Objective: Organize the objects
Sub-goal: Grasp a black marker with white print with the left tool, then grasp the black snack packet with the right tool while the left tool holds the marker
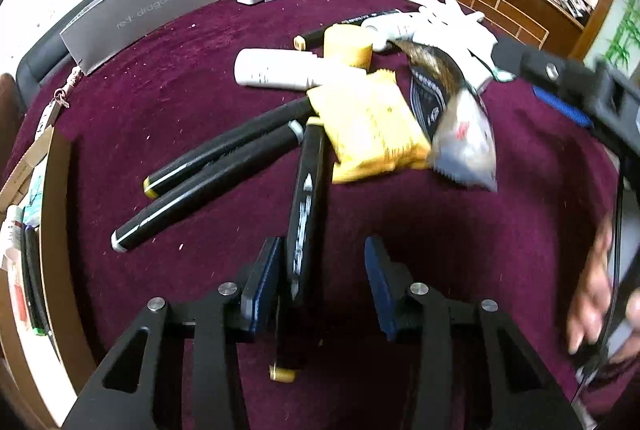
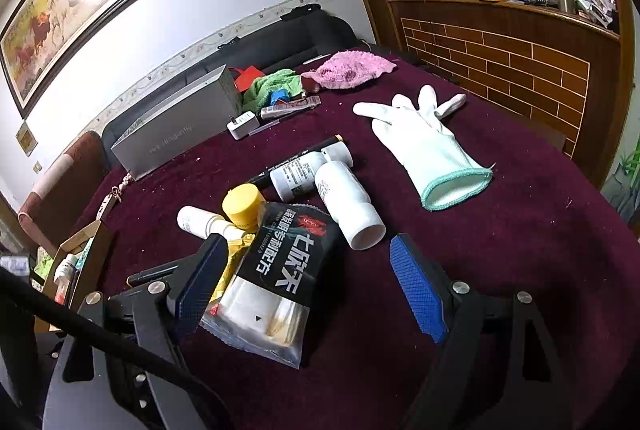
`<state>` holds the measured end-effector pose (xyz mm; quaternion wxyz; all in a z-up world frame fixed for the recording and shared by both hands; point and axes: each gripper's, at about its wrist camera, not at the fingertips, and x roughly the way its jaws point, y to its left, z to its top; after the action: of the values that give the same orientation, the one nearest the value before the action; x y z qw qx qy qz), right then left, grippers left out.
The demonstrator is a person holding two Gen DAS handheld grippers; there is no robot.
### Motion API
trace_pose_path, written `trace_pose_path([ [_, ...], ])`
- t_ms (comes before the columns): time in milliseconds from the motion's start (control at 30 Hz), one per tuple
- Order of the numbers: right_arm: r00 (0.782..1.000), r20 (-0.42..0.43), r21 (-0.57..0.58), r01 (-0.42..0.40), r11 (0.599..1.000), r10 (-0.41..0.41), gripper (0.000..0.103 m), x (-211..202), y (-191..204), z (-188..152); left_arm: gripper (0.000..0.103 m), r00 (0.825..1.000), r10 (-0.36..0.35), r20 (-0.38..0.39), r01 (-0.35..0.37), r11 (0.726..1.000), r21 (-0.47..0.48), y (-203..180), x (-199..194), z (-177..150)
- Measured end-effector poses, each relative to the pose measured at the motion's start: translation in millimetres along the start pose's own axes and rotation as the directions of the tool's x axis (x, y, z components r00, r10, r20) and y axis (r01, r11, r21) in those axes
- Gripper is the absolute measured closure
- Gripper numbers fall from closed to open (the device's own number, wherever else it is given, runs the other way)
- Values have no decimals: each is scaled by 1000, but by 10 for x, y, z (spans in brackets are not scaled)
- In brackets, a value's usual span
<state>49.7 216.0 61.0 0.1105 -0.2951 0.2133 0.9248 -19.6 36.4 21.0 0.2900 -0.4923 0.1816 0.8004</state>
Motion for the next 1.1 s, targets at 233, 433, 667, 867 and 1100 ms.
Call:
trace_pose_path([
  [233, 1000, -17, -11, 5, 1000, -5, 20, 40, 26, -16, 90, 999, 20, 38, -19, 1000, -25, -49, 10, 25],
  [433, 1000, -30, 1, 4, 1000, -3, 20, 62, 3, -24, 92, 996, -32, 78, 42, 990, -134, 115, -199, -172],
  [667, 998, -63, 25, -1, 1000, 2, 20, 121, -39, -34, 92, 981, -80, 176, 118, 969, -215, 211, -653, -431],
  [867, 995, -101, 96, -3, 995, 13, 20, 185, -163, -49, 91, 959, -149, 242, 207, 949, -236, 218, -906, -636],
  [1100, 993, -117, 115, -15, 993, 29, 20, 70, -155, -29, 91, 937, -178, 299, 254, 937, -239, 292, -1137, -845],
])
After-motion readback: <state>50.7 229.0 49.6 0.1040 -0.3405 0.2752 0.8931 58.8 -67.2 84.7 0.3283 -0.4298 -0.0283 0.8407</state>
